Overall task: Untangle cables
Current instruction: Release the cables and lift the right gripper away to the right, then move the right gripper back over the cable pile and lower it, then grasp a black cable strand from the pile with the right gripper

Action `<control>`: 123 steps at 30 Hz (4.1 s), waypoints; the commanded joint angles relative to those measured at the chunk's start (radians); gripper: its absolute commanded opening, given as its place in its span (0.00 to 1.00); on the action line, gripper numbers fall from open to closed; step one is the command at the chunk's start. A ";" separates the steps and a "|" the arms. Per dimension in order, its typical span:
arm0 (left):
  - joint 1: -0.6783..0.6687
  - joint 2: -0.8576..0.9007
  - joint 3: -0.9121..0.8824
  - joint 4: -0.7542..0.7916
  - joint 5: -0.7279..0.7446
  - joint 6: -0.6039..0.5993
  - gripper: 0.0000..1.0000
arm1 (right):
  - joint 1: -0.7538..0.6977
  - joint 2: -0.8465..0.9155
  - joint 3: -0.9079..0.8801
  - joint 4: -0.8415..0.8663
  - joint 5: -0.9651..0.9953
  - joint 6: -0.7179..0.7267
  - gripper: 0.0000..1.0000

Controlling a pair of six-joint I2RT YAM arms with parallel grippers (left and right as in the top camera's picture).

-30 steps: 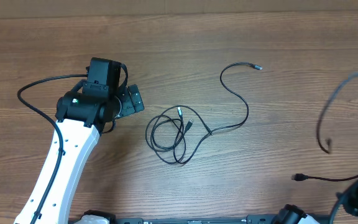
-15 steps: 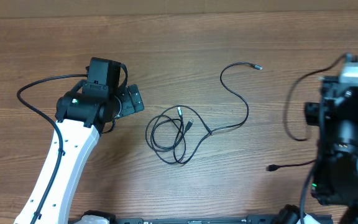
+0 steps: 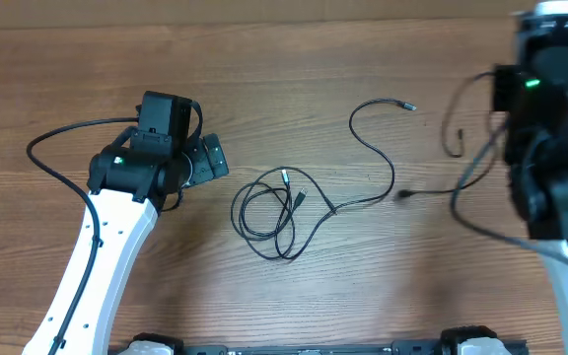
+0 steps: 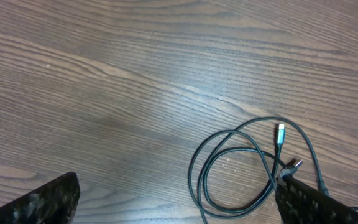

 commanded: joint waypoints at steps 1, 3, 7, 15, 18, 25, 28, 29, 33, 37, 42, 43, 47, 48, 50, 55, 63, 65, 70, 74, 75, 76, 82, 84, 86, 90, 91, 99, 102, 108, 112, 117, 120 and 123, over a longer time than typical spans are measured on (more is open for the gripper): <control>0.004 -0.017 0.011 0.003 0.005 0.023 1.00 | -0.291 -0.017 0.003 -0.026 -0.304 0.145 0.04; 0.004 -0.017 0.011 0.003 0.005 0.022 1.00 | -0.539 -0.008 0.002 -0.051 -0.505 0.231 0.04; 0.004 -0.017 0.011 0.003 0.005 0.023 1.00 | -0.894 0.060 0.002 -0.062 -0.816 0.397 0.04; 0.004 -0.017 0.011 0.003 0.005 0.023 0.99 | -0.994 0.312 0.002 -0.149 -0.940 0.474 0.33; 0.004 -0.017 0.011 0.003 0.005 0.023 1.00 | -0.994 0.355 0.002 -0.196 -0.908 0.473 0.99; 0.004 -0.017 0.011 0.003 0.005 0.023 1.00 | -0.931 0.351 0.003 -0.256 -1.009 0.315 1.00; 0.004 -0.017 0.011 0.003 0.005 0.023 1.00 | -0.819 0.351 0.002 -0.335 -1.014 0.193 1.00; 0.004 -0.017 0.011 0.003 0.005 0.023 1.00 | -0.775 0.351 0.002 -0.350 -1.014 0.173 1.00; 0.004 -0.017 0.011 0.003 0.005 0.023 1.00 | -0.587 0.353 0.002 -0.402 -1.007 0.173 1.00; 0.004 -0.017 0.011 0.003 0.005 0.023 1.00 | -0.374 0.353 0.001 -0.460 -1.007 0.183 1.00; 0.004 -0.017 0.011 0.003 0.005 0.023 1.00 | -0.167 0.356 -0.075 -0.436 -1.006 0.267 1.00; 0.004 -0.017 0.011 0.003 0.005 0.023 1.00 | -0.148 0.357 -0.095 -0.423 -1.006 0.294 1.00; 0.004 -0.017 0.011 0.003 0.005 0.023 1.00 | -0.016 0.357 -0.277 -0.311 -0.999 0.443 1.00; 0.004 -0.017 0.011 0.003 0.005 0.023 1.00 | 0.009 0.357 -0.314 -0.282 -0.999 0.465 1.00; 0.004 -0.017 0.011 0.003 0.005 0.023 1.00 | 0.046 0.357 -0.371 -0.234 -0.999 0.522 1.00; 0.004 -0.017 0.011 0.003 0.005 0.023 1.00 | 0.166 0.357 -0.547 -0.089 -0.977 0.722 1.00; 0.004 -0.017 0.011 0.003 0.005 0.023 1.00 | 0.255 0.357 -0.702 0.225 -0.789 0.901 0.88; 0.004 -0.017 0.011 0.003 0.005 0.023 1.00 | 0.255 0.361 -0.755 0.341 -0.730 0.952 0.84; 0.004 -0.017 0.011 0.003 0.005 0.023 1.00 | 0.255 0.366 -0.821 0.428 -0.770 0.971 0.56; 0.004 -0.017 0.011 0.003 0.005 0.023 1.00 | 0.274 0.366 -0.822 0.506 -0.829 0.970 0.42; 0.004 -0.017 0.011 0.003 0.005 0.022 1.00 | 0.282 0.366 -0.822 0.531 -0.839 0.970 0.30; 0.004 -0.017 0.011 0.003 0.005 0.023 1.00 | 0.286 0.366 -0.819 0.578 -0.858 0.969 0.10; 0.004 -0.017 0.011 0.003 0.005 0.023 1.00 | 0.286 0.341 -0.636 0.537 -0.919 0.943 0.04; 0.004 -0.017 0.011 0.003 0.005 0.023 1.00 | 0.287 0.311 -0.498 0.433 -0.916 0.877 0.04; 0.004 -0.017 0.011 0.003 0.005 0.023 1.00 | 0.286 0.293 -0.382 0.325 -0.893 0.832 0.04; 0.004 -0.017 0.011 0.003 0.005 0.023 1.00 | 0.287 0.289 -0.224 0.106 -0.884 0.811 0.48; 0.004 -0.017 0.011 0.003 0.005 0.023 1.00 | 0.287 0.290 -0.216 0.043 -0.895 0.808 0.73; 0.004 -0.017 0.011 0.003 0.005 0.023 1.00 | 0.358 0.292 -0.253 -0.190 -0.898 0.586 0.96; 0.004 -0.017 0.011 0.003 0.005 0.022 1.00 | 0.434 0.292 -0.307 -0.187 -0.895 0.530 1.00; 0.004 -0.017 0.011 0.003 0.005 0.023 1.00 | 0.617 0.298 -0.505 0.022 -0.891 0.517 1.00; 0.004 -0.017 0.011 0.003 0.005 0.023 1.00 | 0.699 0.353 -0.560 0.101 -0.877 0.510 1.00; 0.004 -0.017 0.011 0.003 0.005 0.023 1.00 | 0.740 0.435 -0.560 0.120 -0.824 0.488 0.95; 0.004 -0.017 0.011 0.003 0.005 0.022 1.00 | 0.740 0.478 -0.560 0.154 -0.769 0.539 0.48; 0.004 -0.017 0.011 0.003 0.005 0.023 1.00 | 0.739 0.485 -0.555 0.164 -0.661 0.633 0.26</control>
